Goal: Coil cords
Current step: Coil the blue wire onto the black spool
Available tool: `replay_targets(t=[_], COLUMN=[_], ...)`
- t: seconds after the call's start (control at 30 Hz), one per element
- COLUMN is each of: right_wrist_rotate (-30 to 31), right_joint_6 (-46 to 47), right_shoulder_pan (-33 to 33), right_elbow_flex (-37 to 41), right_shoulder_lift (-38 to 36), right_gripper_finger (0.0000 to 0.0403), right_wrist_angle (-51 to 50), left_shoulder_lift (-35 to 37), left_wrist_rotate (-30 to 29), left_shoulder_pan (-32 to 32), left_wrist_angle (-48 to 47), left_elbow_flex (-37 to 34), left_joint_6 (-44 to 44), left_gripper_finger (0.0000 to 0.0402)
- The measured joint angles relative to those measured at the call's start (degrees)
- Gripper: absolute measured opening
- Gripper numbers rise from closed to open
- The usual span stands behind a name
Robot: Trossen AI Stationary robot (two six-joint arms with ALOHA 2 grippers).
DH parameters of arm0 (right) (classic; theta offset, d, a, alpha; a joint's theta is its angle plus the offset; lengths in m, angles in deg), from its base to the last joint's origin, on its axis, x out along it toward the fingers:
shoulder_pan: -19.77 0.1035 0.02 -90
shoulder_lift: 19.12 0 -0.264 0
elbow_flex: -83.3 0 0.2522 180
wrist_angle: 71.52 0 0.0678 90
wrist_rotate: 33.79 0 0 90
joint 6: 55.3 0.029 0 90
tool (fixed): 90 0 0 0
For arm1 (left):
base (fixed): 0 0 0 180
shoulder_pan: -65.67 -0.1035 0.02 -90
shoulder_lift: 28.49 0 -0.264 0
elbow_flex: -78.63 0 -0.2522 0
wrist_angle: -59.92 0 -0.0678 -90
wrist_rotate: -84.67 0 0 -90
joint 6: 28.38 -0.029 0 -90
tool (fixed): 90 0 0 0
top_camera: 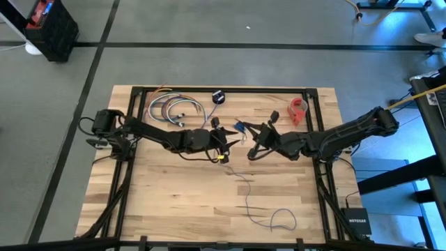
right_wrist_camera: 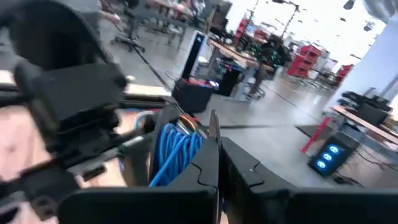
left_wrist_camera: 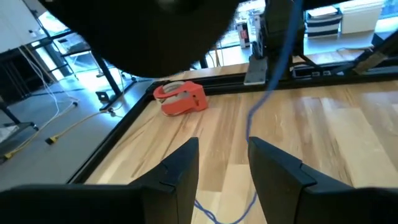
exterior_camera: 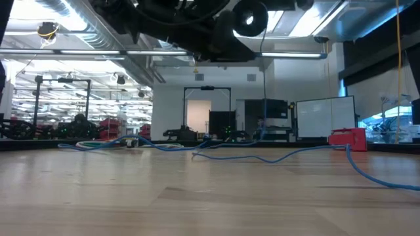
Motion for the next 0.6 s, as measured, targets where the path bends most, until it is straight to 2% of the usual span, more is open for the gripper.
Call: replay_targets(t=[0.17, 0.3, 0.47, 0.6], right_wrist_rotate=[-0.63, -5.06, -5.18, -4.61], right_joint_6=[-2.06, -1.73, -1.32, -2.98], right_shoulder_pan=[-0.83, -0.69, -0.70, -0.70], right_elbow_flex=[0.16, 0.16, 0.16, 0.21], right_shoulder_lift=[-0.04, 0.66, 3.35, 6.03], right_gripper_finger=[0.0007, 0.0005, 0.0007, 0.0005], right_wrist_angle=[6.77, 6.57, 6.39, 7.85], left_shoulder_lift=[0.00, 0.00, 0.00, 0.00], left_wrist_rotate=[0.02, 0.94, 1.30, 4.19], left_shoulder_pan=[0.09, 0.14, 0.39, 0.55], left_wrist_angle=[-0.29, 0.05, 0.46, 0.45], left_elbow_flex=[0.00, 0.00, 0.00, -0.04], left_joint_6=[0.03, 0.02, 0.66, 0.79], left_gripper_finger=[0.0131, 0.0131, 0.0131, 0.0131])
